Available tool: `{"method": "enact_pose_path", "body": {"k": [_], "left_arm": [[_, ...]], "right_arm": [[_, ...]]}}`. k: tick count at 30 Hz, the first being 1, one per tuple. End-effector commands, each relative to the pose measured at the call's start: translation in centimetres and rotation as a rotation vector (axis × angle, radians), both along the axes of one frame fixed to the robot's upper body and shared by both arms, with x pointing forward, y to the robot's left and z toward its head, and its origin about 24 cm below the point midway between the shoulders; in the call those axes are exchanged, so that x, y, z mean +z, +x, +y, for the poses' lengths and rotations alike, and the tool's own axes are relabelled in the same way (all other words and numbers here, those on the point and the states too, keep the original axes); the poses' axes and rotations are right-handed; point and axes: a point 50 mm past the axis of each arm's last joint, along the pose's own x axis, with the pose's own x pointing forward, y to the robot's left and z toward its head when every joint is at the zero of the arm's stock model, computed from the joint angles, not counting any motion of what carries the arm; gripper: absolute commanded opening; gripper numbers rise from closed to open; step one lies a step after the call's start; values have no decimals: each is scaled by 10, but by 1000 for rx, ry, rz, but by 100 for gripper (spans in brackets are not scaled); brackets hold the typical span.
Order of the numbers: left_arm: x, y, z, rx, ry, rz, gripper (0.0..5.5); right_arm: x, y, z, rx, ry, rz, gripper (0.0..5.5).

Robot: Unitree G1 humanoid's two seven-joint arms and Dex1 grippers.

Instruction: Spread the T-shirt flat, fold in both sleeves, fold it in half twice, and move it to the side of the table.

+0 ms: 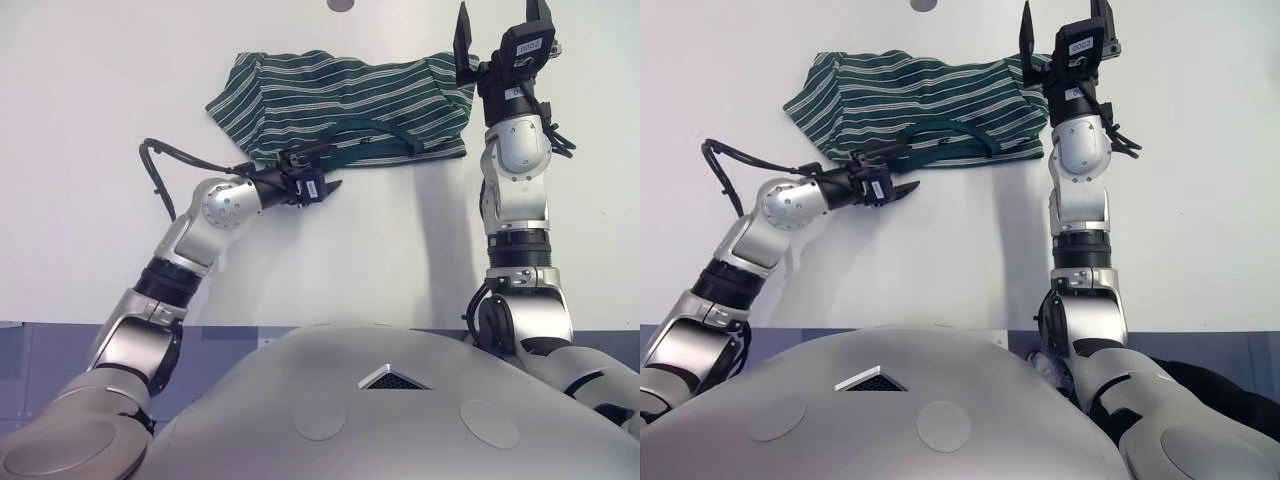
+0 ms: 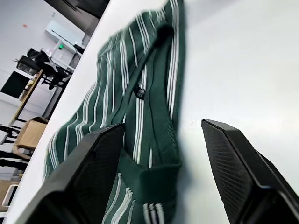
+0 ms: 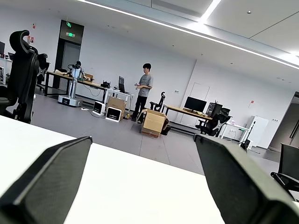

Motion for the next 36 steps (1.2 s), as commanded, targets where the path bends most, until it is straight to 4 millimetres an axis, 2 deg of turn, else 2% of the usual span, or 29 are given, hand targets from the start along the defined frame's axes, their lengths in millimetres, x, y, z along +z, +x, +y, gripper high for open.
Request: {"method": "enact_pose_path", "body": {"k": [1, 6, 11, 20, 36], "left_arm": [[-4, 6, 14, 43, 83, -83, 302], [3, 10, 29, 86, 78, -151, 302], [10, 11, 32, 114, 15, -178, 302], [-4, -6, 29, 23, -29, -43, 302], [15, 14, 34, 147, -126, -166, 302]], "right_arm": [[2, 0, -1, -6, -13, 1, 408], [1, 0, -2, -14, -12, 4, 408], [0, -1, -3, -21, -12, 8, 408], [0, 0, -3, -17, -18, 12, 408], [-1, 1, 0, -6, -13, 22, 408]]}}
